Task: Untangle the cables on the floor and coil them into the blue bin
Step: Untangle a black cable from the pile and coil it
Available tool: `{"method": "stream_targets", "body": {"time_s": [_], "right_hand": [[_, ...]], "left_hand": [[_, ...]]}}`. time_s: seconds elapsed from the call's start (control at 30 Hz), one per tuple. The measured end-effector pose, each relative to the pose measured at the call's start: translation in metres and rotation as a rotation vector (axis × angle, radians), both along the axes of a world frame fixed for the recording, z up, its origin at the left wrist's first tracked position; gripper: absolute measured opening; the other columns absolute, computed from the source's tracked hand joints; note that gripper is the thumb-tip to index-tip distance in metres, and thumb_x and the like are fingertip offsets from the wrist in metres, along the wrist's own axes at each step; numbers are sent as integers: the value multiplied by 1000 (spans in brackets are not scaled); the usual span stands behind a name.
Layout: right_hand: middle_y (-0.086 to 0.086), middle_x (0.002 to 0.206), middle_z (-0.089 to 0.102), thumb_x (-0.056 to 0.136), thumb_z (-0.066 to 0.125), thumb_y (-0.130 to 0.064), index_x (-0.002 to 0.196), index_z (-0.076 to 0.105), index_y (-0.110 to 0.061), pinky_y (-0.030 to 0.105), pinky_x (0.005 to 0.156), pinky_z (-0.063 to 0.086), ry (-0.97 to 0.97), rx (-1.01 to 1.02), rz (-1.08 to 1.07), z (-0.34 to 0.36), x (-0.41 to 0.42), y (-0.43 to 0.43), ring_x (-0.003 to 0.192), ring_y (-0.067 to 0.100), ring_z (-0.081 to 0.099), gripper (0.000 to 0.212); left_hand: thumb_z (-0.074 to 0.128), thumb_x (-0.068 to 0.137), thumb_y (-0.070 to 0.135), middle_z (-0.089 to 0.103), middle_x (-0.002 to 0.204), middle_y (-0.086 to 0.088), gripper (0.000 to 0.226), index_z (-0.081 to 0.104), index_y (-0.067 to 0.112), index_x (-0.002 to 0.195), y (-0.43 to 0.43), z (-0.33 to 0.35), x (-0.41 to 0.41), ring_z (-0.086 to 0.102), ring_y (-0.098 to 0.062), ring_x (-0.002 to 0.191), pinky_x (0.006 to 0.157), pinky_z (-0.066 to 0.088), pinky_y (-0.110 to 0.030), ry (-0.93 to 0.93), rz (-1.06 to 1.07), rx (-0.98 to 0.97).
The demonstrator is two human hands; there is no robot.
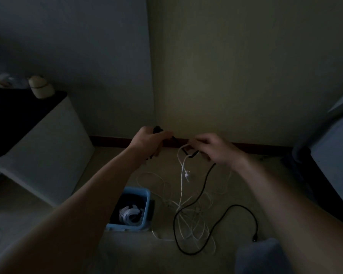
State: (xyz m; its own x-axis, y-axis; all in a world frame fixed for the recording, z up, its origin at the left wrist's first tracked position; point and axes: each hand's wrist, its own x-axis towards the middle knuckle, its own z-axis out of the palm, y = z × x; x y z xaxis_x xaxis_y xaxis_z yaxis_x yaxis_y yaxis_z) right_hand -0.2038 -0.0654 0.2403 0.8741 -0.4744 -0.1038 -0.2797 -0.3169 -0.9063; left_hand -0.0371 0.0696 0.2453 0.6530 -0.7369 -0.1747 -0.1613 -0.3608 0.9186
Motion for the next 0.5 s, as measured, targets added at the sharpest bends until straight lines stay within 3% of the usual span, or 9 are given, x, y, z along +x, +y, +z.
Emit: {"method": "stream_targets", "body": {"time_s": [0.13,0.23,0.3,0.4,0.43,0.5], "right_hand": [[-15,84,69,98,59,-20,88,70,-28,24,83,46,17,-119,83,-8,-1,-6,83,2,61,17],[-8,83,68,100,51,-9,83,69,-20,17,74,43,-38,140,93,-9,0,-5,80,3,58,27],[5,80,61,100,42,-14,68,60,-11,20,69,41,-92,315,54,-5,1,-2,74,8,55,37],[-10,54,51,108,26,-34,57,41,-6,18,66,35,-105,223,-10,0,4,2,58,-3,50,61],[-11,51,48,107,30,-38,57,42,-2,17,67,35,-81,164,0,0,3,2,56,-4,49,62],[-4,63,52,96,54,-40,61,59,-1,21,74,36,-1,126,50,2,-1,3,65,3,52,53]], "left_hand": [[69,90,39,56,61,-12,39,69,1,82,-1,-9,3,51,-23,51,55,42,-31,-16,24,121],[66,93,36,58,57,-7,34,66,6,76,-2,-14,5,50,-14,41,45,38,-20,-105,29,220],[66,92,35,59,57,-6,34,65,7,72,-2,-17,7,52,-14,43,45,38,-21,-127,55,240],[66,91,33,59,63,-4,28,68,7,83,-3,-18,12,55,-16,53,47,41,-21,-181,91,263],[67,90,33,59,65,-5,28,67,5,84,-2,-17,13,57,-18,58,51,44,-24,-196,118,248],[66,91,31,56,65,-5,31,60,6,74,-2,-16,16,58,-23,65,64,52,-34,-229,148,216]]}}
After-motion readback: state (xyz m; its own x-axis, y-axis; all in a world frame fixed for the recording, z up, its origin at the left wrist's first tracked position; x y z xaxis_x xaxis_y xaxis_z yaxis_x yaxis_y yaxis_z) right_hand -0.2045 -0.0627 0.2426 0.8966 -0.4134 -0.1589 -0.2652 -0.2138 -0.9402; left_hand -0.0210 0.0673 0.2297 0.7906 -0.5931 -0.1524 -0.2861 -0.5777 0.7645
